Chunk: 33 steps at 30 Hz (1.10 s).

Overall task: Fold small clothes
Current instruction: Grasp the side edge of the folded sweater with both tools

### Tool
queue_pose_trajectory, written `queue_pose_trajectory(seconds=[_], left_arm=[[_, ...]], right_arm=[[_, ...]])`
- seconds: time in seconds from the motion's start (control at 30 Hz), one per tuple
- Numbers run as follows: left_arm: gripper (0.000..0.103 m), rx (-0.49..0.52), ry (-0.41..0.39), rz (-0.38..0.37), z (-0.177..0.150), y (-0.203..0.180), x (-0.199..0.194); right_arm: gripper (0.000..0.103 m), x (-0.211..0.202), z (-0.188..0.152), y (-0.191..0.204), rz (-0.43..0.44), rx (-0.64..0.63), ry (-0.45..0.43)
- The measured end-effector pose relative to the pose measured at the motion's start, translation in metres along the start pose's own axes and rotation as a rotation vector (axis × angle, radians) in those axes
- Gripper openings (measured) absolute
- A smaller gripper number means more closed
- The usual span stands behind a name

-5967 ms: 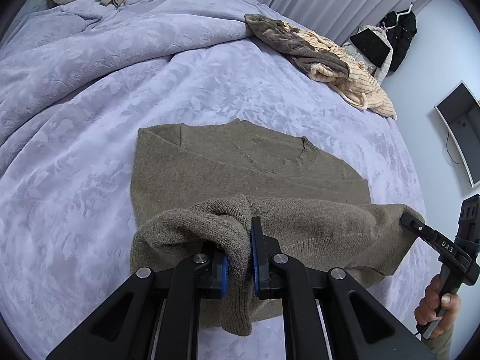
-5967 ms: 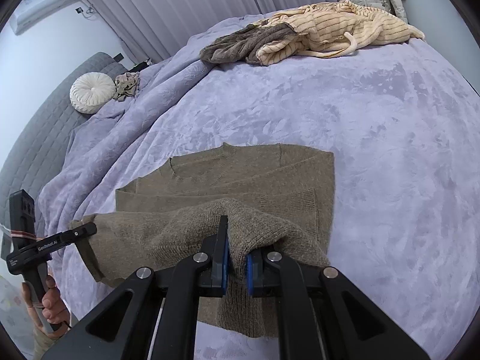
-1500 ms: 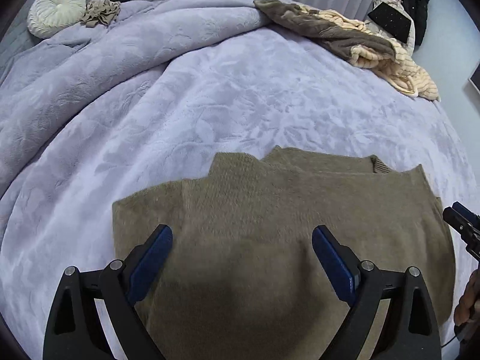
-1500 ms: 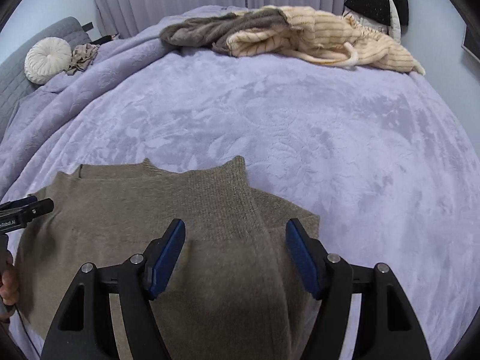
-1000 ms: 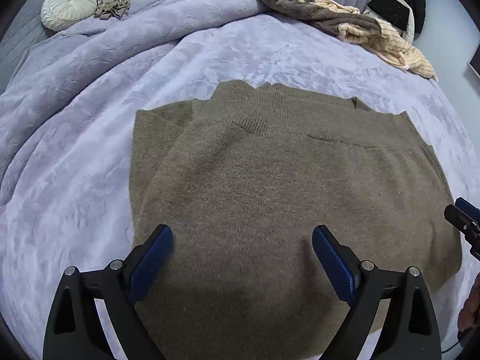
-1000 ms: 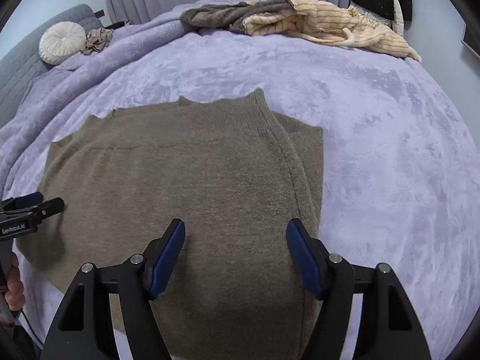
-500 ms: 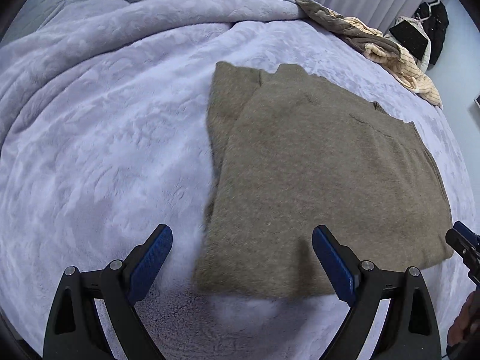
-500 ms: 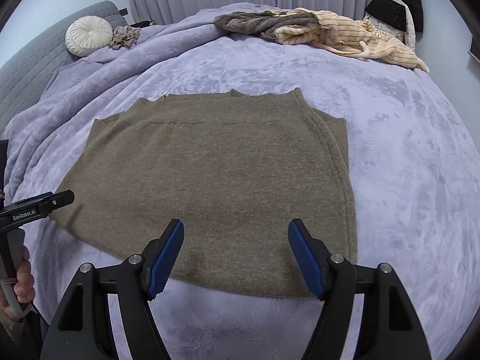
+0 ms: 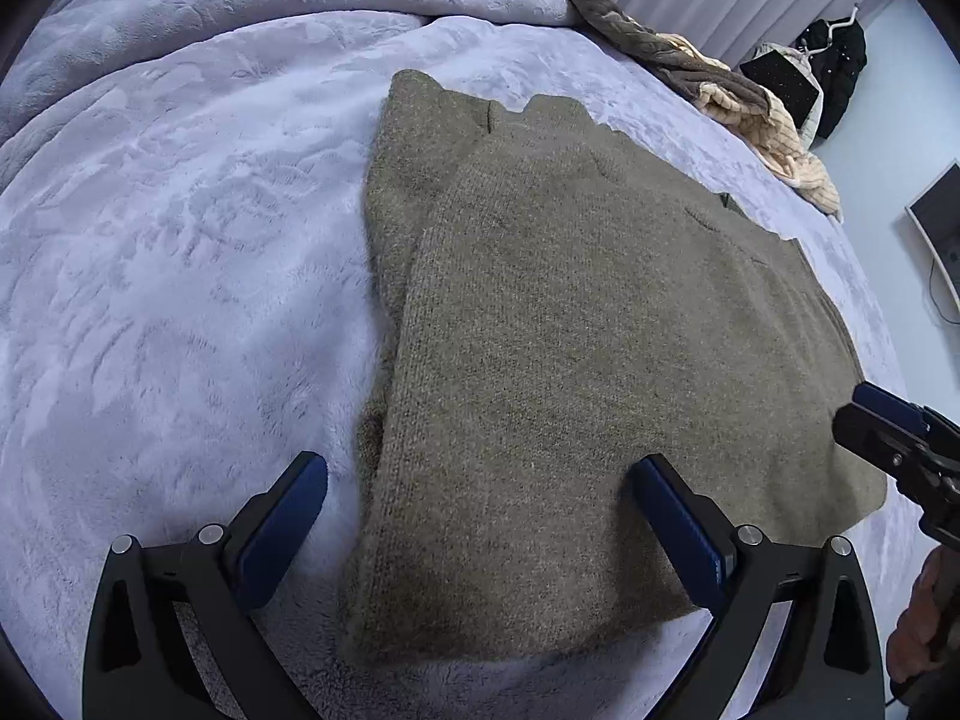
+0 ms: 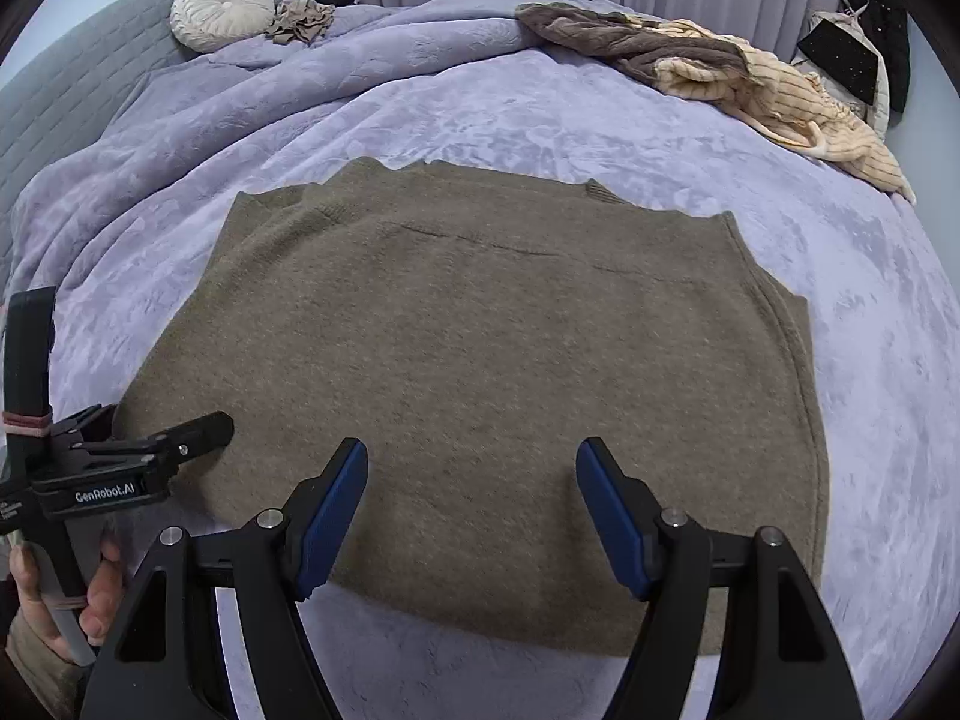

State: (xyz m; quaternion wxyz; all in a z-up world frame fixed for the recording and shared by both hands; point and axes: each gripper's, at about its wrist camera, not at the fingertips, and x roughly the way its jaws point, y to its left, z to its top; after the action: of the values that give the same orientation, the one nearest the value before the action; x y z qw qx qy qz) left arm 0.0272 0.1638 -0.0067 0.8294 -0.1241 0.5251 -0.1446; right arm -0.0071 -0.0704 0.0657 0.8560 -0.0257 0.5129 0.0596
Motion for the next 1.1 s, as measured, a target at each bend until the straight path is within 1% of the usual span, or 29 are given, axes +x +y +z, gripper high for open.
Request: queue_pose_trajectory(seconds=[0.07,0.13,0.17,0.23,0.27,0.33,0.4,0.47,0.5,0.53,0.6,0.67,0.7,0.77,0.8,0.83,0.87,0.9,0.93,0.97,1.03,1.1], left_arm=[[0.100,0.006,-0.010,-0.035,0.001,-0.001,-0.001],[0.084,0.019,-0.027,-0.080,0.000,-0.002,-0.004],[0.072,0.021,-0.031,-0.102,0.000,-0.002,-0.005],[0.069,0.002,-0.034,-0.143,0.001,0.002,-0.005],[0.060,-0.012,-0.038,-0.156,0.002,0.006,-0.004],[0.058,-0.064,-0.037,-0.214,0.003,0.017,-0.003],[0.048,-0.098,-0.041,-0.249,0.004,0.024,-0.003],[0.047,-0.115,-0.041,-0.270,0.004,0.027,-0.001],[0.044,-0.115,-0.042,-0.267,0.004,0.027,-0.001],[0.044,-0.114,-0.042,-0.263,0.004,0.026,0.000],[0.043,-0.111,-0.044,-0.254,0.005,0.024,0.000],[0.040,-0.116,-0.041,-0.256,0.006,0.024,0.001],[0.039,-0.119,-0.039,-0.254,0.007,0.023,0.002],[0.033,-0.124,-0.034,-0.251,0.008,0.023,0.003],[0.032,-0.130,-0.030,-0.252,0.008,0.023,0.003],[0.032,-0.139,-0.024,-0.251,0.010,0.023,0.003],[0.026,-0.140,-0.022,-0.249,0.010,0.023,0.001],[0.025,-0.136,-0.021,-0.242,0.012,0.020,-0.001],[0.024,-0.126,-0.023,-0.224,0.013,0.015,-0.003],[0.022,-0.103,-0.024,-0.198,0.015,0.007,-0.006],[0.021,-0.068,-0.030,-0.158,0.017,-0.005,-0.010],[0.021,-0.035,-0.039,-0.138,0.019,-0.018,-0.016]], right_arm=[[0.075,0.007,0.013,0.010,0.019,-0.006,0.009],[0.075,0.016,0.031,0.020,0.048,-0.008,0.022],[0.076,0.022,0.041,0.026,0.067,-0.007,0.036],[0.077,0.036,0.060,0.039,0.105,-0.005,0.067],[0.077,0.044,0.071,0.045,0.120,-0.005,0.081],[0.077,0.059,0.090,0.059,0.151,0.006,0.108],[0.078,0.076,0.110,0.072,0.188,0.030,0.137],[0.080,0.097,0.127,0.086,0.216,0.062,0.187],[0.080,0.109,0.134,0.095,0.214,0.076,0.216],[0.080,0.116,0.138,0.102,0.209,0.083,0.231],[0.084,0.130,0.145,0.119,0.197,0.081,0.256],[0.100,0.143,0.149,0.138,0.147,0.060,0.284],[0.103,0.151,0.150,0.147,0.123,0.044,0.303],[0.102,0.162,0.148,0.161,0.054,-0.001,0.327],[0.100,0.166,0.146,0.168,0.013,-0.029,0.335],[0.085,0.167,0.144,0.173,-0.029,-0.057,0.329],[0.065,0.165,0.142,0.174,-0.062,-0.073,0.315],[0.056,0.160,0.142,0.173,-0.065,-0.076,0.302],[0.037,0.155,0.142,0.169,-0.049,-0.070,0.290],[0.024,0.149,0.142,0.164,-0.032,-0.062,0.283],[0.020,0.135,0.142,0.151,0.040,-0.034,0.270],[0.019,0.118,0.143,0.141,0.085,-0.036,0.245]])
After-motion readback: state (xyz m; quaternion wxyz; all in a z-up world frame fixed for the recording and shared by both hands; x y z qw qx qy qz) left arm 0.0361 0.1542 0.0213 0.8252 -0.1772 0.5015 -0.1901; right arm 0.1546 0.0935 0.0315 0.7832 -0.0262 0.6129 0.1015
